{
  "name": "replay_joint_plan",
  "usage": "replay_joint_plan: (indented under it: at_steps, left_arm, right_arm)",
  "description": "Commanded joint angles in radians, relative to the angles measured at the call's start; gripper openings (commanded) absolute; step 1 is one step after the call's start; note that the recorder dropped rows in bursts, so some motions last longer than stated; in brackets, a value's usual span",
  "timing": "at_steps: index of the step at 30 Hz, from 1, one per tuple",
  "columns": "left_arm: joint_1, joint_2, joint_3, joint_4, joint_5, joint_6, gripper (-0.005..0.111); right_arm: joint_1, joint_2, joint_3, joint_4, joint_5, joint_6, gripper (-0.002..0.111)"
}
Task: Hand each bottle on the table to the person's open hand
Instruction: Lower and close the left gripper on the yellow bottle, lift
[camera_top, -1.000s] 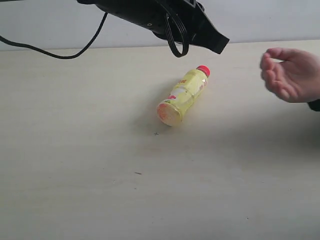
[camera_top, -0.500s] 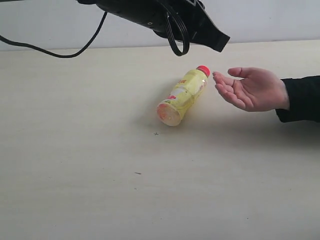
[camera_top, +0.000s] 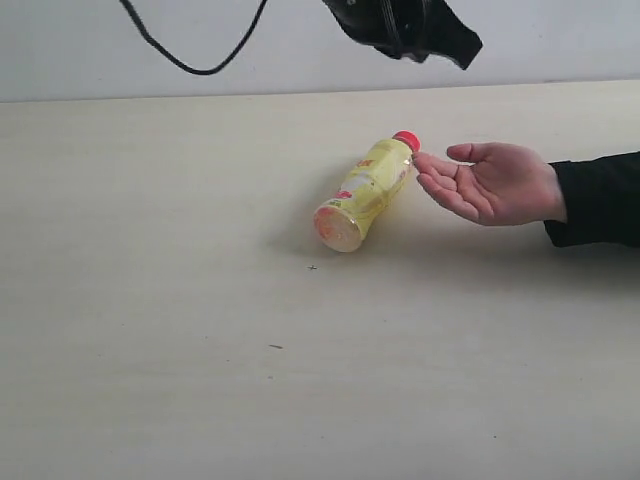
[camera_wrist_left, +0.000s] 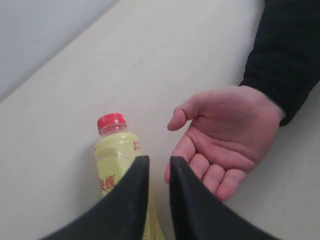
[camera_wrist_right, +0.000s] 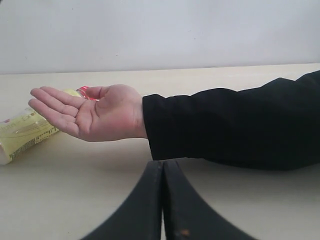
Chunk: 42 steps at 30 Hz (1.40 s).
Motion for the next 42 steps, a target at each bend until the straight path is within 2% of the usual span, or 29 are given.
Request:
replay_joint_plan:
  at_steps: [1, 3, 4, 5, 7, 24, 42]
  left_arm:
    - [0.010, 0.131, -0.133, 0.074, 0.102, -0.090, 0.070]
    - [0.010, 0.176, -0.149, 0.152, 0.107, -0.164, 0.102]
    - [0.010, 0.187, -0.149, 0.183, 0.107, -0.199, 0.105]
    - [0.010, 0.207, -0.149, 0.248, 0.109, -0.243, 0.105]
    - [0.010, 0.228, -0.149, 0.276, 0.112, -0.258, 0.105]
    - [0.010, 0.365, -0.149, 0.260, 0.116, -0.256, 0.105]
    - [0.010, 0.428, -0.147, 0.254, 0.129, -0.254, 0.104]
  right_arm:
    - [-0.005, -0.006, 0.004, 0.006, -0.006, 0.000, 0.000]
    - [-0.005, -0.006, 0.004, 0.006, -0.006, 0.000, 0.000]
    - [-0.005, -0.006, 0.004, 0.006, -0.006, 0.000, 0.000]
    - [-0.005, -0.006, 0.004, 0.006, -0.006, 0.000, 0.000]
    - [-0.005, -0.006, 0.004, 0.006, -0.006, 0.000, 0.000]
    - [-0.005, -0.006, 0.004, 0.006, -0.006, 0.000, 0.000]
    - [-0.005, -0.006, 0.004, 0.006, -0.006, 0.000, 0.000]
